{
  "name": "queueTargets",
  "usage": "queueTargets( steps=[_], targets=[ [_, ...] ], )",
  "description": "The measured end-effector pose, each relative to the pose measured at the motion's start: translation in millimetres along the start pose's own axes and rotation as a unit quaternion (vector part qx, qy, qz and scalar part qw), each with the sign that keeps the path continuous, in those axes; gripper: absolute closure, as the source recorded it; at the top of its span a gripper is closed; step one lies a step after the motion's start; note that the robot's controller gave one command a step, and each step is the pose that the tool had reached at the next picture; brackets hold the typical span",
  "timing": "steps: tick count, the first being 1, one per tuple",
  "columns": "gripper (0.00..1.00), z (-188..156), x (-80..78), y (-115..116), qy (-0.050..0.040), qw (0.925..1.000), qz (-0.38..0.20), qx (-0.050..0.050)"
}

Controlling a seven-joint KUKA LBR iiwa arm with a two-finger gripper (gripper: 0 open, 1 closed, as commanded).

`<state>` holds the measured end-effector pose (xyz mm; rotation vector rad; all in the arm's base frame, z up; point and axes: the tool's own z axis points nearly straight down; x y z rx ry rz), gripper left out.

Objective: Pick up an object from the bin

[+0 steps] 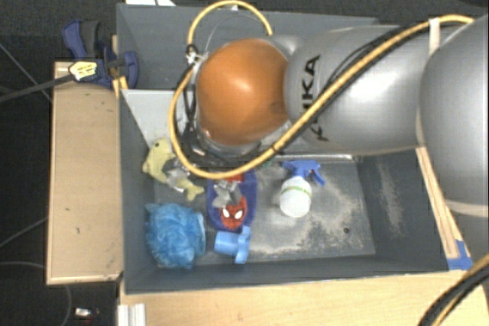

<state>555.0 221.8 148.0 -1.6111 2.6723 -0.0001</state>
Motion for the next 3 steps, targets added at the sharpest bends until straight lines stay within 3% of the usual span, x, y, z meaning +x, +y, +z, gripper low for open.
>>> queueTargets(
  steps=[1, 2, 3],
  targets=[
    [0.0, -9, 9.9, 7, -0.0016, 1.0, -0.004, 0.001],
    [0.0, 28, -9.8, -19, -0.0041, 0.9874, -0.158, 0.004],
    [0.0, 60, -3.5, 10, -0.0028, 0.9767, -0.214, 0.001]
  ],
)
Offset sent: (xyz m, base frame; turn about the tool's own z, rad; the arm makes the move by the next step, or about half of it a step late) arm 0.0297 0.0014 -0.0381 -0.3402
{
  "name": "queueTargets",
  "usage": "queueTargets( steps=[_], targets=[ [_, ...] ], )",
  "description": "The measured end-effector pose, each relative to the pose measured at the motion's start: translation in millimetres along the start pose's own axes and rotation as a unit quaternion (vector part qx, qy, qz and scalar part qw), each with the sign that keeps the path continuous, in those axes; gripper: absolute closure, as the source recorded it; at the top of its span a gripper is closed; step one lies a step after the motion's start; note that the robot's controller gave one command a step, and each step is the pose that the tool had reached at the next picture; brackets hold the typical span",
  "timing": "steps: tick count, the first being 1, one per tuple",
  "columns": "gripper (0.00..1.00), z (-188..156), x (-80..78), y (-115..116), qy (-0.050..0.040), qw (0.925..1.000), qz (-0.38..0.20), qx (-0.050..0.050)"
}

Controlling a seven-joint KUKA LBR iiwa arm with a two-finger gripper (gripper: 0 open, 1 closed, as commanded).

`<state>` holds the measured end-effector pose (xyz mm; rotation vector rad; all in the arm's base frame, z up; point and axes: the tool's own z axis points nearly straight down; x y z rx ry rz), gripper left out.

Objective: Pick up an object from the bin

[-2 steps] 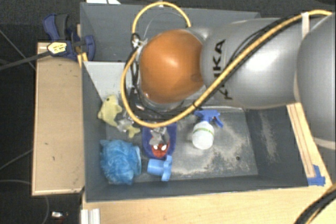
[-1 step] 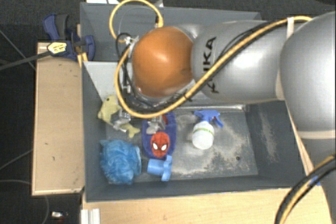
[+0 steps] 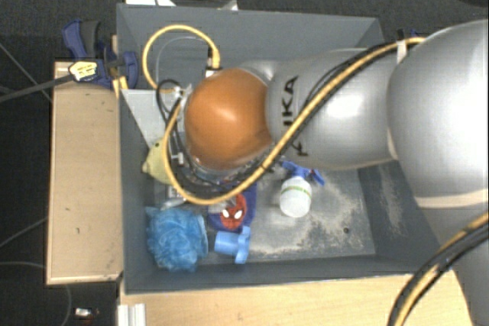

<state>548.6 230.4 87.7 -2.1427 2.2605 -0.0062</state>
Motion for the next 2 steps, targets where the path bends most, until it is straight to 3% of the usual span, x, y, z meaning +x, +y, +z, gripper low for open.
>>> queueTargets(
  steps=[1, 2],
  targets=[
    [0.0, -10, 7.5, -2, -0.0018, 0.9981, 0.061, 0.002],
    [0.0, 1, 28.6, -10, -0.0022, 0.9998, 0.02, 0.001]
  ],
)
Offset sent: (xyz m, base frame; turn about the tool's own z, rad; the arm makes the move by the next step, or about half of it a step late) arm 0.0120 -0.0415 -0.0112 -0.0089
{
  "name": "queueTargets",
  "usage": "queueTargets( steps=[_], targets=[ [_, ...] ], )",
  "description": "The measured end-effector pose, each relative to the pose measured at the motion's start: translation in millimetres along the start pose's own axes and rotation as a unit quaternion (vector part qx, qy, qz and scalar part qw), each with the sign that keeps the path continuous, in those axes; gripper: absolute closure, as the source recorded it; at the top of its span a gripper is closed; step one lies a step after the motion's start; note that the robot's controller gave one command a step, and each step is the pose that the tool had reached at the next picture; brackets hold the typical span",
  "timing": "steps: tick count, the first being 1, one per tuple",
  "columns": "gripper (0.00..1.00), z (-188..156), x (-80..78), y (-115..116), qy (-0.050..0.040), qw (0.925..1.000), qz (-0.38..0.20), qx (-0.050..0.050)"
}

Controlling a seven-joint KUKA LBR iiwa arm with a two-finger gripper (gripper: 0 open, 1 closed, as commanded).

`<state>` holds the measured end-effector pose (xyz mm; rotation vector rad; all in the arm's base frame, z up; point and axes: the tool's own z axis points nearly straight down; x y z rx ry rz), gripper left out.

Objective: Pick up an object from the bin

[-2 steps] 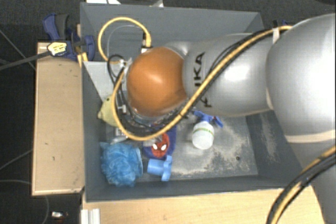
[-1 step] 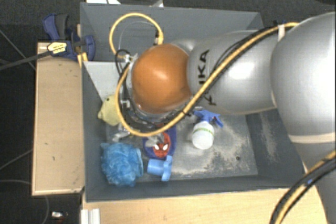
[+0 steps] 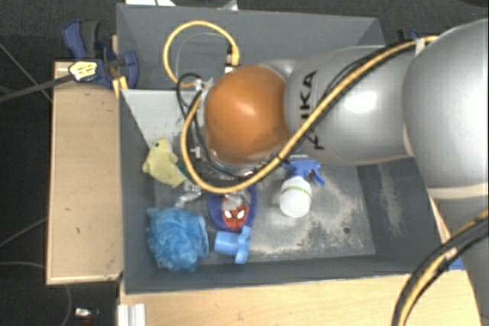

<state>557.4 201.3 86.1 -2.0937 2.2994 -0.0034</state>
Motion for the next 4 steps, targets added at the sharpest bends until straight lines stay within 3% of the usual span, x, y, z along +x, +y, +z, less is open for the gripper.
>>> queueTargets(
  steps=[1, 2, 3, 4],
  targets=[
    [0.0, 5, -6.4, 5, 0.0006, 1.0, 0.004, 0.002],
    [0.0, -23, 1.8, 47, -0.001, 0.9993, -0.037, 0.002],
    [0.0, -28, 16.4, 20, -0.0019, 0.9999, -0.011, 0.002],
    [0.0, -12, 29.0, 20, -0.0023, 0.9994, -0.034, 0.002]
  ],
)
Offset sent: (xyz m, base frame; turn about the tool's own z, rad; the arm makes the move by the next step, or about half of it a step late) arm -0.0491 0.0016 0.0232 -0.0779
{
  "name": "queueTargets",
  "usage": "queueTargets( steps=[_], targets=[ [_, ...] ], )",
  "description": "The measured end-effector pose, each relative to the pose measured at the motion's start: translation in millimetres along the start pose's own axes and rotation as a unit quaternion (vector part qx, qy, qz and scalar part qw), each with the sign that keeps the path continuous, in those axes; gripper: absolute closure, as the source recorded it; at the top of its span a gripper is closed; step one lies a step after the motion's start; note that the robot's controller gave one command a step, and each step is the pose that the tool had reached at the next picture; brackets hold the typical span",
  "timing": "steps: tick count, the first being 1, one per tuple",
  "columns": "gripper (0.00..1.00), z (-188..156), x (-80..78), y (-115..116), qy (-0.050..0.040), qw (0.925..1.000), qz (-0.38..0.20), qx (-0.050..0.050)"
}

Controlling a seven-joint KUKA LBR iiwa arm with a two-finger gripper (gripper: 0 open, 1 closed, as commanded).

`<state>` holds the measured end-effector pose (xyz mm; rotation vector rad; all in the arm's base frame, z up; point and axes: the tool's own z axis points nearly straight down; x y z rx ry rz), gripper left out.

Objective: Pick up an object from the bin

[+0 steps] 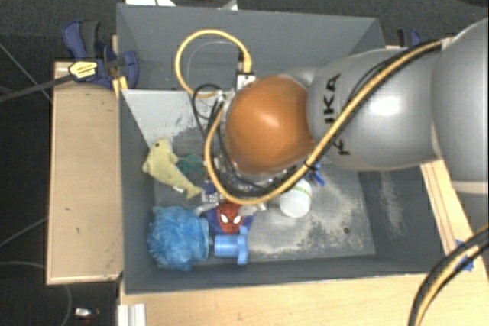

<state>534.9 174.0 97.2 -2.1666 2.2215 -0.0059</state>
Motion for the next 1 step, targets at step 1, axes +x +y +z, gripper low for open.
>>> queueTargets(
  steps=[1],
  targets=[
    [1.0, 8.7, -18.3, -18.6, -0.0019, 1.0, 0.009, 0.003]
  ],
)
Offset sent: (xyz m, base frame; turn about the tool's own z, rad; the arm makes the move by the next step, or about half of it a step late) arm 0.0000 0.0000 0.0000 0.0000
